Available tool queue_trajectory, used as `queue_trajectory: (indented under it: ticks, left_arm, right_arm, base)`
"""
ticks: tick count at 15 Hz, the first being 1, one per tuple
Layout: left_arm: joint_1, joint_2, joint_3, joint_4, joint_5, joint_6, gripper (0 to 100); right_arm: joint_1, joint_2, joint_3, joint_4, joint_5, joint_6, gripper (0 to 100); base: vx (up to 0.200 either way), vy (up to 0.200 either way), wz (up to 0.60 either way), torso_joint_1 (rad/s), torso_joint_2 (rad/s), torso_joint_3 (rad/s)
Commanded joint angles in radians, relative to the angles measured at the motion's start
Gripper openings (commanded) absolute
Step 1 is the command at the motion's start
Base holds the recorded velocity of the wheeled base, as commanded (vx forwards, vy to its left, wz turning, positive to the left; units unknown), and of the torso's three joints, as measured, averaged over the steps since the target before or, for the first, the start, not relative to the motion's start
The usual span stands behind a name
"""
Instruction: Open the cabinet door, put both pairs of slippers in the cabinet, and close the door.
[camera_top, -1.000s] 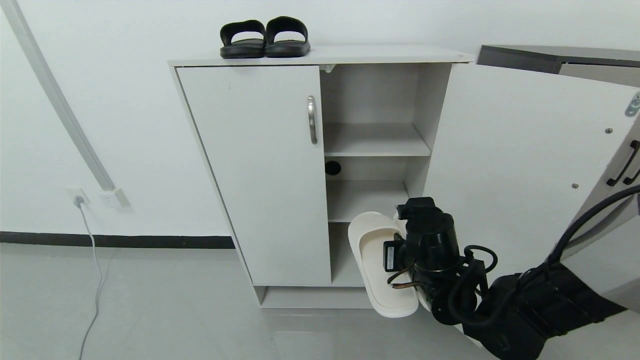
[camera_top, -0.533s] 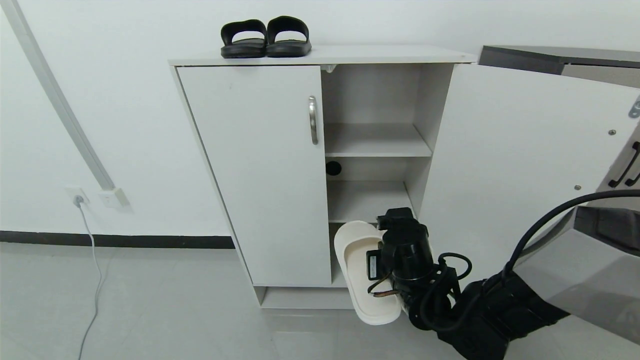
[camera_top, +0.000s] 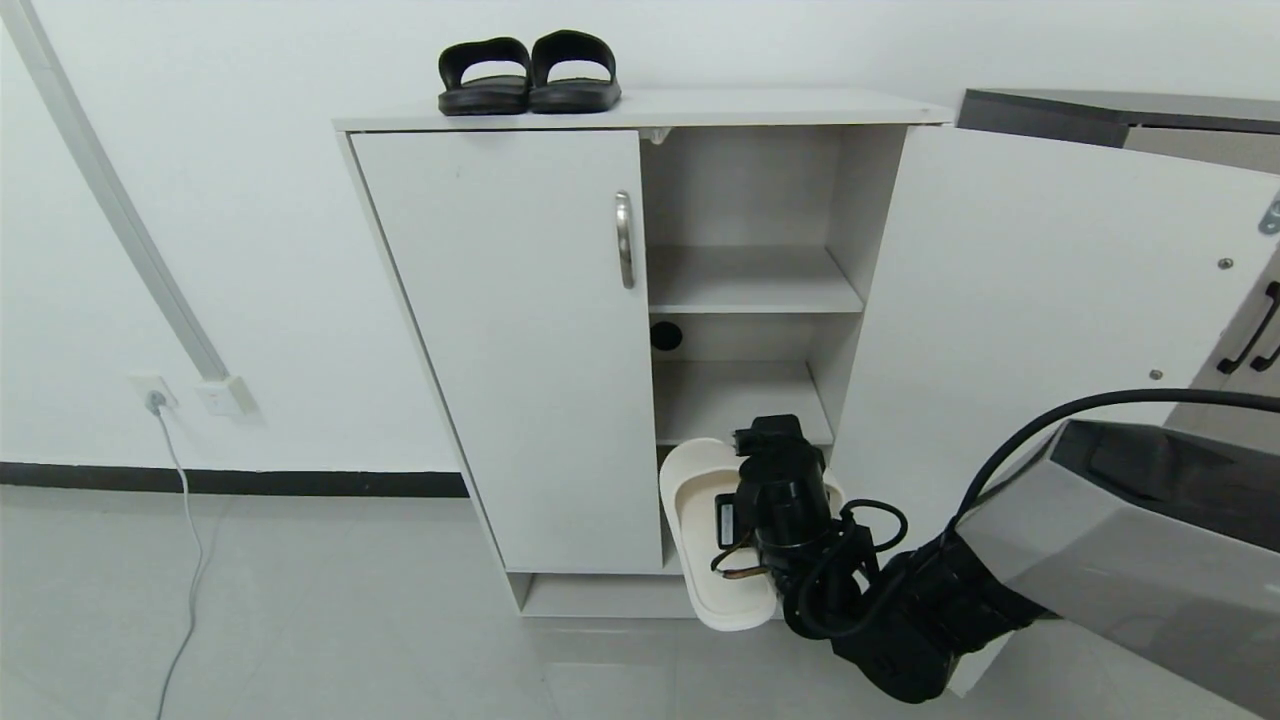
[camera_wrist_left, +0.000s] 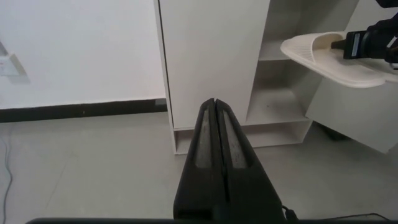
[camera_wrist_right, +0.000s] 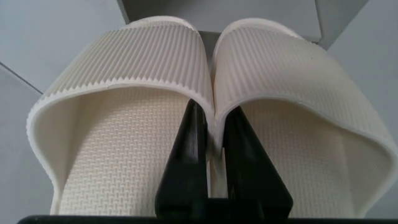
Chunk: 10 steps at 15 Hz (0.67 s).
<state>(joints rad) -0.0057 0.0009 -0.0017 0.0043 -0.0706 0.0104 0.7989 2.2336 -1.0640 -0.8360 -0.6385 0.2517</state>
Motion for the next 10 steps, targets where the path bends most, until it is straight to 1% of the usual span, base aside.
queue_trajectory:
  ticks: [1,10]
  left_arm:
    - [0.0,0.002,0.0,0.0,0.0,0.0,0]
    - [0.001,0.002,0.0,0.0,0.0,-0.001,0]
  right_arm:
    - [-0.003,0.017,-0.011,0.0,0.0,0.0,0]
    - [-0.009,0.031,-0.011,-0.005,-0.012,0.001,0]
  base:
    - [0.0,0.0,0.0,0.002,0.0,-0.11]
    - [0.0,0.0,0.0,0.004,0.0,-0.185]
